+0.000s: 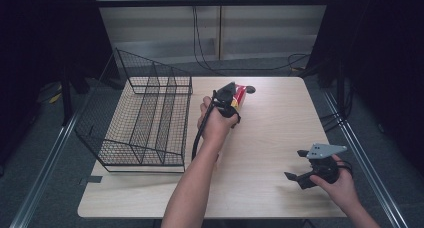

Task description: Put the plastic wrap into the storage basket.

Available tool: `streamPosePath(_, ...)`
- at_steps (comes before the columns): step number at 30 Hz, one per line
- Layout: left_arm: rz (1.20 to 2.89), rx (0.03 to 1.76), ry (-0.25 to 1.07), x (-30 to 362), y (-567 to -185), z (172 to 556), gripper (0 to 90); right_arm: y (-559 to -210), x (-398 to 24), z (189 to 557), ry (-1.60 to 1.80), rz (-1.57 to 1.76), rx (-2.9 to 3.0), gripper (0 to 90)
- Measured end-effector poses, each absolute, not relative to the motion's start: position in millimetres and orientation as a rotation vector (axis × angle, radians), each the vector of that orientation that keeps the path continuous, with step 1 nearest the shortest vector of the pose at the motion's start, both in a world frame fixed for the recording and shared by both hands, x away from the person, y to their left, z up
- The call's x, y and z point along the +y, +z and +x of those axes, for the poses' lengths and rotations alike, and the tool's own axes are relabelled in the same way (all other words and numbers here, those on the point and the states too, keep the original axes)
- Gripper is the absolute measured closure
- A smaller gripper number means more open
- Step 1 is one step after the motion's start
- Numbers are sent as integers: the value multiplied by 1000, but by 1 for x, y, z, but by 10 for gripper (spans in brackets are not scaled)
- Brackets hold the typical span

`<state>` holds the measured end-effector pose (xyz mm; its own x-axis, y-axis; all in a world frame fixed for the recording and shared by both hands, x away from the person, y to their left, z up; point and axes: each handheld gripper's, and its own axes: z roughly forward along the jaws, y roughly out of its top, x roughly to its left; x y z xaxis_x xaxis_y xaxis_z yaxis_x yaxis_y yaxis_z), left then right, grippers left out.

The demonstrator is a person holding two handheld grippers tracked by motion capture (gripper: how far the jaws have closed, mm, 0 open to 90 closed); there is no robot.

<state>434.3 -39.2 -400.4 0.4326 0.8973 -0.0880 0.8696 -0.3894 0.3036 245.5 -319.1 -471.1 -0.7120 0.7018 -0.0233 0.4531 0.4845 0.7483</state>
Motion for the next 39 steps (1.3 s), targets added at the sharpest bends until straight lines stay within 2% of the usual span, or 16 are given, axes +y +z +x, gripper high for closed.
streamPosePath(20,2349,1576,111,-17,-370,435,426,-472,-318,247,1063,974,2404,70)
streamPosePath(39,2326,1605,165,2,-333,436,426,-472,-320,247,1075,976,2407,70)
